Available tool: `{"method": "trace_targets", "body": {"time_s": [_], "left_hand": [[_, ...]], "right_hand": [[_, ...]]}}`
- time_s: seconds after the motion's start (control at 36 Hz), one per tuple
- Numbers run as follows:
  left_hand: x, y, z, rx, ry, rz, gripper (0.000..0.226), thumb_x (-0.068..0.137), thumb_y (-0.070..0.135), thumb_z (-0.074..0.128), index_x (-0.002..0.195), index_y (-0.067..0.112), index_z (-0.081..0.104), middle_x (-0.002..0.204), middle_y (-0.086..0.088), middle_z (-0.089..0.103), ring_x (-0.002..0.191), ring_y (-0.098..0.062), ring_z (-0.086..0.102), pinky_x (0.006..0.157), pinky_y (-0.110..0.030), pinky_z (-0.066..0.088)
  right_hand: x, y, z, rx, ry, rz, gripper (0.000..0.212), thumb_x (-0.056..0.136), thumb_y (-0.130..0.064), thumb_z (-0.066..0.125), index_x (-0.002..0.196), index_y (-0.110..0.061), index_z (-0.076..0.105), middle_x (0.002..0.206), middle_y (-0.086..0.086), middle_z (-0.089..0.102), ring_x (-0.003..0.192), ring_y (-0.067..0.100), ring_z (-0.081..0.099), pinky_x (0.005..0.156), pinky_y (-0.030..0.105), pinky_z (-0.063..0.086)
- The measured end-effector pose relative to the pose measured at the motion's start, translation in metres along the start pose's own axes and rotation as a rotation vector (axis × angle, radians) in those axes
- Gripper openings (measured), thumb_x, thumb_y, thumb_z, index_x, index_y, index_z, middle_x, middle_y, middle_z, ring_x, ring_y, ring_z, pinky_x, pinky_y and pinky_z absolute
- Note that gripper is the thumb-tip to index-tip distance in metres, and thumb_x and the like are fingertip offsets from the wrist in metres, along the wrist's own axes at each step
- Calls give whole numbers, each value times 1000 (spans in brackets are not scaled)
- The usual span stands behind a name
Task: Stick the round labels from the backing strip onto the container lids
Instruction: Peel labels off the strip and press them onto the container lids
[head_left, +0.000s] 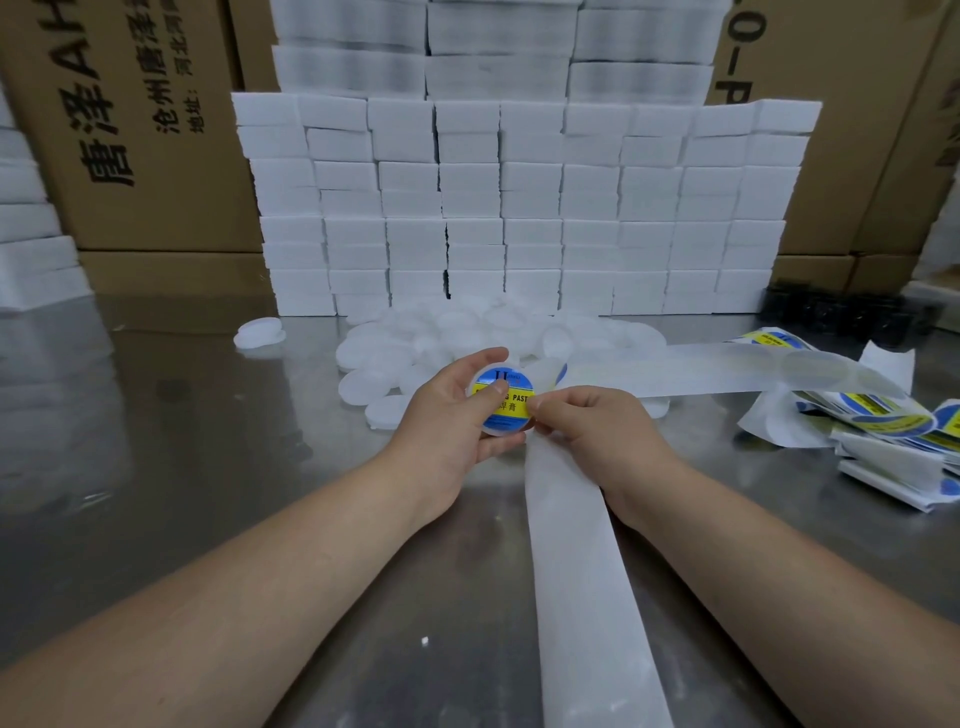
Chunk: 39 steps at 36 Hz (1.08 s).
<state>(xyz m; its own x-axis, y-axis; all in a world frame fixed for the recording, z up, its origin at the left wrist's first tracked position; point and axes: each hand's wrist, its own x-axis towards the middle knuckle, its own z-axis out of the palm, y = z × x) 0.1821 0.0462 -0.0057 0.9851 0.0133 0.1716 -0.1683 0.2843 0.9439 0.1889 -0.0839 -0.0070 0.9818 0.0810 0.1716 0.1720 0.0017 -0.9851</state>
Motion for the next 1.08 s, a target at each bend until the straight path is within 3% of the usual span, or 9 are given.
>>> {"method": "trace_targets", "body": {"time_s": [0.75, 0.92, 1.08], "left_hand": [[-1, -2, 0, 22, 11, 22, 34, 92, 2, 50, 91, 33, 63, 107, -6, 62, 68, -14, 69, 56, -22, 54], [1, -2, 2, 50, 26, 21, 41, 89, -4, 48, 89, 35, 63, 111, -7, 59, 80, -21, 68, 57, -22, 54], [0, -2, 2, 101, 22, 46, 49, 85, -10, 44, 90, 35, 61, 105, -5, 59, 79, -20, 68, 60, -23, 56]], "right_hand": [[2, 2, 0, -94, 22, 2, 21, 84, -17, 66, 63, -15, 69, 44, -13, 57, 41, -3, 48, 43, 8, 38], [3, 3, 0, -129, 35, 0, 22, 83, -19, 67, 61, -17, 68, 44, -13, 55, 41, -3, 45, 42, 8, 37], [5, 5, -1, -154, 45, 1, 24, 82, -20, 68, 58, -18, 68, 46, -11, 54, 41, 0, 44, 43, 10, 37]]}}
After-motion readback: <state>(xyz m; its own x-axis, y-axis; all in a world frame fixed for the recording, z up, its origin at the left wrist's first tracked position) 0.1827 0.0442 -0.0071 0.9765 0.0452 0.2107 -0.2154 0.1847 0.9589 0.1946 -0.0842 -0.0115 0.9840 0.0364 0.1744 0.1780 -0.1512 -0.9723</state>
